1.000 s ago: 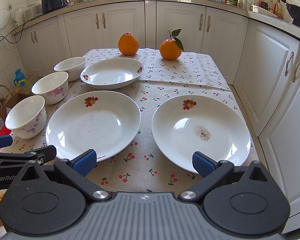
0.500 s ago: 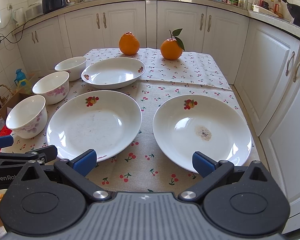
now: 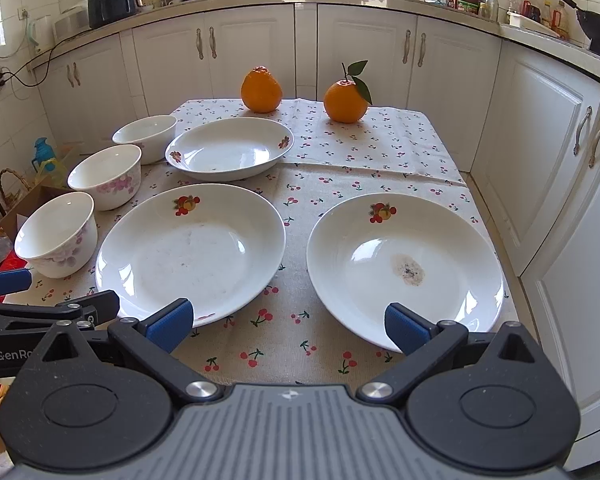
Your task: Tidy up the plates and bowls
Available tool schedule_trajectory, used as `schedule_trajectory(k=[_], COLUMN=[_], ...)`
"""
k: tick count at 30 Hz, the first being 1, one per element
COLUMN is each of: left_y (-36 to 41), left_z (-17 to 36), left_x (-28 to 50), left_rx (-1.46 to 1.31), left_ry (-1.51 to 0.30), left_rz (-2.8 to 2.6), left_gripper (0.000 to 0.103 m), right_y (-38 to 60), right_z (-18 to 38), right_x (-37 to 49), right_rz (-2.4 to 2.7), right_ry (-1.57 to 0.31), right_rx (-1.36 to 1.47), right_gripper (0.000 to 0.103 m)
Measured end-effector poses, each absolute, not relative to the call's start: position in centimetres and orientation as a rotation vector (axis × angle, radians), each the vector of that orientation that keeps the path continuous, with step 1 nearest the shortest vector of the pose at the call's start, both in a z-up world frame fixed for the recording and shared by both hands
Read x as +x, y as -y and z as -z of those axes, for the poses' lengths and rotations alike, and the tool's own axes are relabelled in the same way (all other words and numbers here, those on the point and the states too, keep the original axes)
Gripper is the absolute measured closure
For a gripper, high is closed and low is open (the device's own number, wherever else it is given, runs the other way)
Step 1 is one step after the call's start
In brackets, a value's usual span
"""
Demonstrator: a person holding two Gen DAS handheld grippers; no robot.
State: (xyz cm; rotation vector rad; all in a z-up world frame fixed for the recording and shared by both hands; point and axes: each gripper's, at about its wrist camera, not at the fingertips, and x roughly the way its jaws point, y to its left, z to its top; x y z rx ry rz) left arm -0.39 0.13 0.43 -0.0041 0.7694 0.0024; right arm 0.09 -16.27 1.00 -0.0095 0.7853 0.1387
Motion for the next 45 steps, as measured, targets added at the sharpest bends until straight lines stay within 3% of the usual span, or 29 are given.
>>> schedule_trajectory(k=[30,45], left_y=[1.5,3.1], left_z=[-2.3,-2.6], left_x=[3.1,6.9], left_rx=[0.084,0.088], left_ry=[-0.698,-0.73], left_rz=[0.141,0.32], left_gripper=[0.001,0.001], right_y=[22.1,26.4], right_z=[-2.2,2.3], right_x=[1.3,0.9], right_rz=[-0.138,-0.229], right_ry=[-0.711,-0.796], right_rx=[0.017,-0.063], right_gripper=[0.0,0.0])
